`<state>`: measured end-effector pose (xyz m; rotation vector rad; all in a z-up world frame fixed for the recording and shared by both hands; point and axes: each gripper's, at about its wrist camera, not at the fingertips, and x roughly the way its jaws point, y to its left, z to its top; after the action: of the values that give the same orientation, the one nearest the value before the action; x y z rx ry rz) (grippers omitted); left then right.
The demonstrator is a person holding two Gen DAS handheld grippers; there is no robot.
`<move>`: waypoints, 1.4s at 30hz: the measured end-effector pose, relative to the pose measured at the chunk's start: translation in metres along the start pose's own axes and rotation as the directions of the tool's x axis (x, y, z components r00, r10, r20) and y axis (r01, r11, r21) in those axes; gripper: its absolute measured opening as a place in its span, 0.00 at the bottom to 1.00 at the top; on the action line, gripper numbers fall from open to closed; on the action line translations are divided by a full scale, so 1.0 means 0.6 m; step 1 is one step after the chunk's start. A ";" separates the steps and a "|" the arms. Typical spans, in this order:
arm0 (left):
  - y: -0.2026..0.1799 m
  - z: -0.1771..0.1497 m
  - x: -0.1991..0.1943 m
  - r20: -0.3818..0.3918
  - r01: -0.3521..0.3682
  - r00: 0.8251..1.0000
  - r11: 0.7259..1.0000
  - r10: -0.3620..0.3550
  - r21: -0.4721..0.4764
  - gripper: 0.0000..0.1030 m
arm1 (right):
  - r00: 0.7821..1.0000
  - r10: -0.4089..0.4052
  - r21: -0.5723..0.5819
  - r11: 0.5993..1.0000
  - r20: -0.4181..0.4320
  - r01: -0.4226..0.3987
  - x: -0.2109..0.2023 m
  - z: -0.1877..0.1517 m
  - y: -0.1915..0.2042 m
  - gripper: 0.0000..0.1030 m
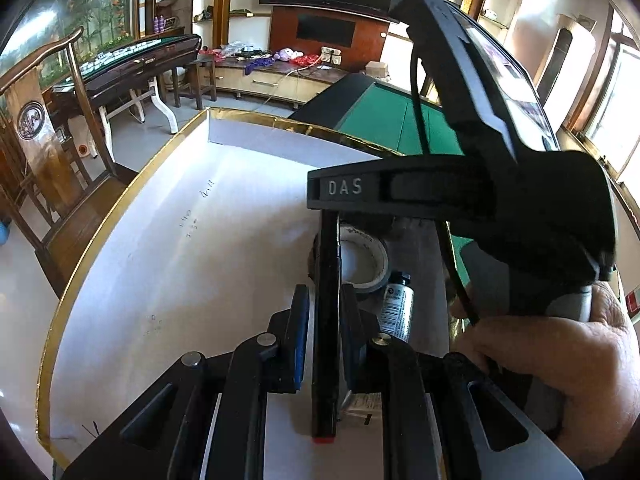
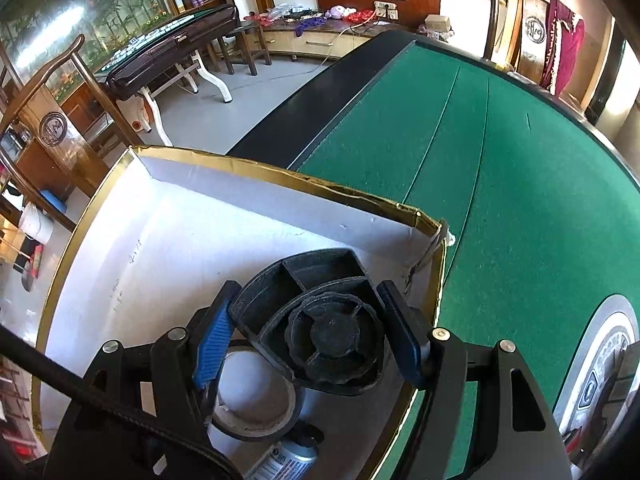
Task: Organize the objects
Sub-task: 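Lower the marker and fan housing into the tray and open both tools, then move both tools back to the pile toward the pink-capped marker and clear pen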
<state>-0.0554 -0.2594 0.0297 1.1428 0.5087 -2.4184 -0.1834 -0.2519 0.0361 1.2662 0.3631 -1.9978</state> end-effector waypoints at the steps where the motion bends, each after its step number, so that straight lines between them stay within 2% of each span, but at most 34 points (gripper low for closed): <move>1: 0.000 0.000 0.001 -0.001 -0.004 1.000 1.000 0.004 0.001 0.12 | 1.000 0.004 0.004 1.000 0.002 -0.004 -0.001 -0.001 -0.001 0.67; 11: -0.002 -0.001 -0.010 0.026 -0.035 0.999 0.999 0.034 0.010 0.13 | 0.998 0.041 0.026 0.999 0.043 -0.042 -0.033 -0.014 -0.003 0.67; 17: -0.004 0.001 -0.024 0.063 -0.023 0.998 1.000 0.022 0.012 0.13 | 0.993 0.083 0.043 0.995 0.088 -0.087 -0.072 -0.025 -0.013 0.67; 22: -0.017 0.000 -0.059 0.145 0.042 0.988 0.997 -0.050 0.060 0.13 | 0.979 0.139 0.062 0.987 0.148 -0.150 -0.138 -0.056 -0.037 0.67; 24: -0.029 -0.001 -0.069 0.160 0.089 0.982 0.991 -0.104 0.101 0.13 | 0.974 0.152 0.063 0.984 0.170 -0.164 -0.171 -0.080 -0.048 0.67; 26: -0.045 -0.009 -0.072 0.130 0.166 0.974 0.975 -0.185 0.144 0.13 | 0.957 0.192 0.057 0.976 0.219 -0.209 -0.219 -0.123 -0.067 0.67; 28: -0.066 -0.017 -0.075 0.092 0.246 0.960 0.952 -0.266 0.184 0.13 | 0.949 0.202 0.050 0.974 0.242 -0.220 -0.258 -0.173 -0.084 0.68; 31: -0.110 -0.035 -0.082 0.007 0.353 0.929 0.889 -0.371 0.290 0.13 | 0.939 0.214 0.035 0.972 0.270 -0.232 -0.309 -0.256 -0.119 0.70; 34: -0.165 -0.064 -0.089 -0.065 0.403 0.909 0.826 -0.412 0.394 0.13 | 0.937 0.172 0.025 0.982 0.304 -0.188 -0.345 -0.334 -0.155 0.71; 35: -0.182 -0.075 -0.086 -0.084 0.398 0.911 0.810 -0.404 0.431 0.13 | 0.939 0.135 0.030 0.988 0.316 -0.152 -0.352 -0.361 -0.166 0.72; 38: -0.224 -0.096 -0.075 -0.117 0.374 0.924 0.794 -0.365 0.479 0.13 | 0.940 0.066 0.040 0.996 0.335 -0.084 -0.362 -0.426 -0.203 0.72; 40: -0.246 -0.105 -0.063 -0.118 0.334 0.940 0.789 -0.321 0.516 0.12 | 0.941 0.047 0.055 0.996 0.334 -0.070 -0.355 -0.457 -0.226 0.72; 42: -0.249 -0.111 -0.051 -0.135 0.324 0.944 0.781 -0.300 0.533 0.12 | 0.940 0.054 0.088 0.992 0.336 -0.089 -0.348 -0.480 -0.251 0.72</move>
<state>-0.0720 -0.0938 0.0361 1.4300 -0.0132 -2.9516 -0.0472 0.1089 0.0593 0.9591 0.0502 -2.1418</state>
